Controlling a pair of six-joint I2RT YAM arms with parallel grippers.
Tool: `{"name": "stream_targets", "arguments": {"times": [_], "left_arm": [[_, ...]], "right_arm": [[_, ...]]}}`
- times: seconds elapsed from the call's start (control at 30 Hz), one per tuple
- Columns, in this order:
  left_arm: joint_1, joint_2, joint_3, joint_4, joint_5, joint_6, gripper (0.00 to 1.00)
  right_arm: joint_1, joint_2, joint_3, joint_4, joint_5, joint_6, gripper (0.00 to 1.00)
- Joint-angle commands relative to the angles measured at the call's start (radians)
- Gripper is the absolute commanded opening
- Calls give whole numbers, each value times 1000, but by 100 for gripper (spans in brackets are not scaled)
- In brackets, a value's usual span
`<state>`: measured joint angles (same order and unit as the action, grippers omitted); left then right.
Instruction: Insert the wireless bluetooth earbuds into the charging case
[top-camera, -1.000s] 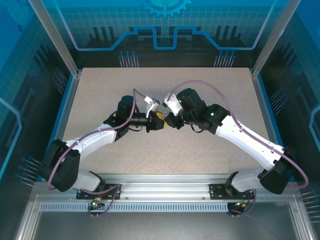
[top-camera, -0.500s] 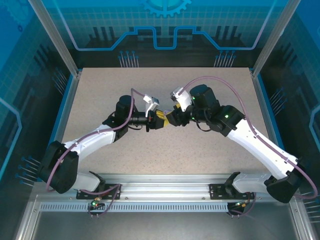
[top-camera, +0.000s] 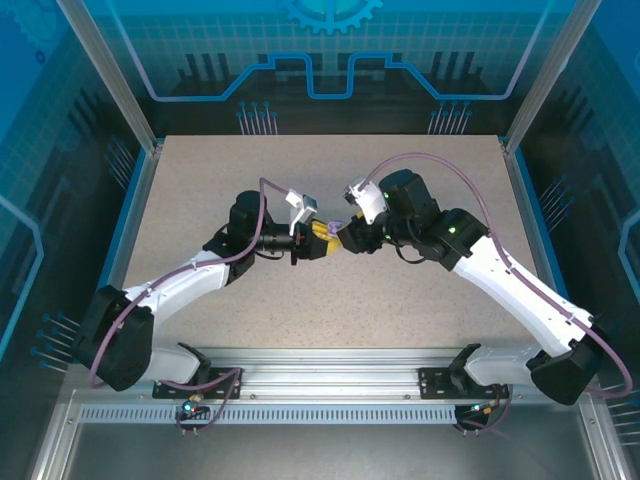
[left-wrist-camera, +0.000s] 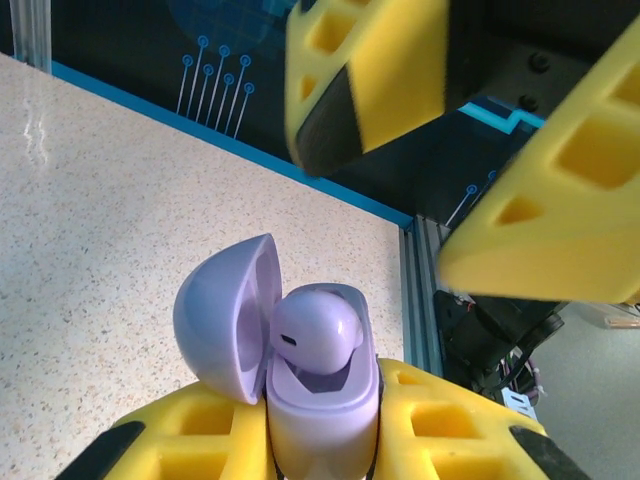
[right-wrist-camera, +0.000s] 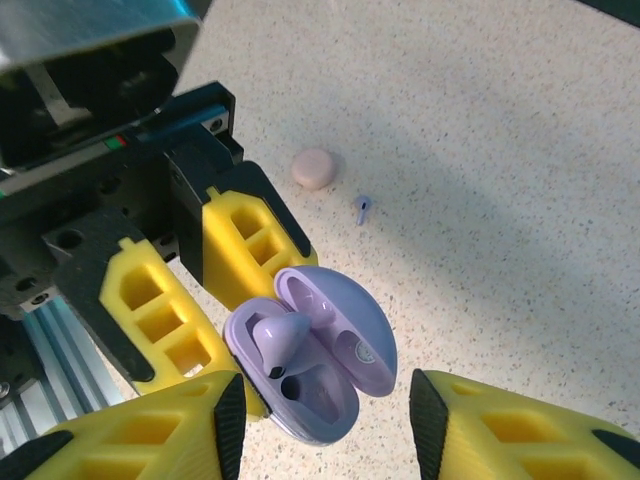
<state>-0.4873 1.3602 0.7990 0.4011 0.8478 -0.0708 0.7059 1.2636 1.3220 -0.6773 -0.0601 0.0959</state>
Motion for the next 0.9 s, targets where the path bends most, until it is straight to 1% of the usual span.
{"name": "stream_targets", "arguments": {"times": [0.0, 0.23, 0.5, 0.87], "left_arm": [[-12, -28, 8, 0, 45, 48, 14], [-23, -26, 23, -22, 53, 68, 14], [-36, -20, 39, -70, 42, 102, 14], [-36, -15, 51, -118, -26, 119, 14]], "right_arm": [[-10, 19, 31, -40, -22, -15, 49], [-10, 32, 40, -43, -14, -16, 49], [-11, 36, 44, -44, 32, 10, 50], [-10, 5, 49, -50, 9, 24, 51]]}}
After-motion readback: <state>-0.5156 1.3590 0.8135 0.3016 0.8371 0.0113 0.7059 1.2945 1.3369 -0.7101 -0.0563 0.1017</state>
